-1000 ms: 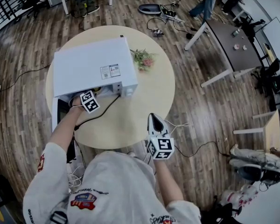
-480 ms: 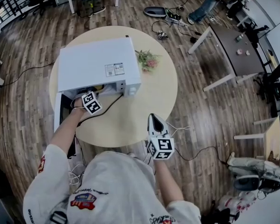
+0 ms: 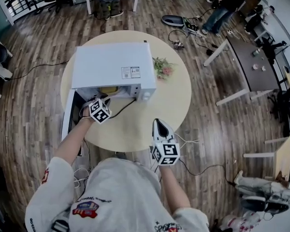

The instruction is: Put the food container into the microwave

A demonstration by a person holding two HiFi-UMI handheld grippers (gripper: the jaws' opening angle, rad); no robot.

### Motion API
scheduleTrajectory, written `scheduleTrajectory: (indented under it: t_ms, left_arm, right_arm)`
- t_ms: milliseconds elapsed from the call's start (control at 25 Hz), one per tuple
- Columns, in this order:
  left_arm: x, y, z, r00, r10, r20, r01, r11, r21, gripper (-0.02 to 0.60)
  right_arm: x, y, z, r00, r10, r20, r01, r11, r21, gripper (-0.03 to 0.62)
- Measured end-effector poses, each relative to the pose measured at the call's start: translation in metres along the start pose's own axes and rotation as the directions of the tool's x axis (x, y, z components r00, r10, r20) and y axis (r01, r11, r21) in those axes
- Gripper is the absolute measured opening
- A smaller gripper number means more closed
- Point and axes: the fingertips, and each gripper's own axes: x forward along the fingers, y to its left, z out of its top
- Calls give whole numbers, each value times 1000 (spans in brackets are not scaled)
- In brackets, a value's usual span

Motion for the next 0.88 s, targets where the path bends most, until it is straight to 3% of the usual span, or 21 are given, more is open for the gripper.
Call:
scheduleTrajectory:
  t_ms: [200,360,520,680,760,880]
  left_arm:
    - [-44,-5,7,996,22,88,-8,987,-158,5]
    - [-87,-5,10,981,84,177,-24,948,-317,3]
    - [-137,-3,12,946,170,278,-17,878,-479,3]
    - [-173,2,13,901,238,363,14,820,-572,3]
    - [-189,4,15,881,269,389,17,804,-595,3]
    - [-211,8,17,856,310,413,-3,803,-595,3]
  right_arm:
    - [8,24,6,999,52,3,-52,998,-23,0]
    - [16,42,10,996,88,16,-87,996,-27,0]
    - [20,61,22,991,127,35,-125,991,-37,-6]
    - [25,79,28,985,167,47,-164,985,-51,-8]
    - [26,85,30,982,182,50,-179,982,-60,-8]
    - [28,89,37,979,194,61,-189,979,-70,-8]
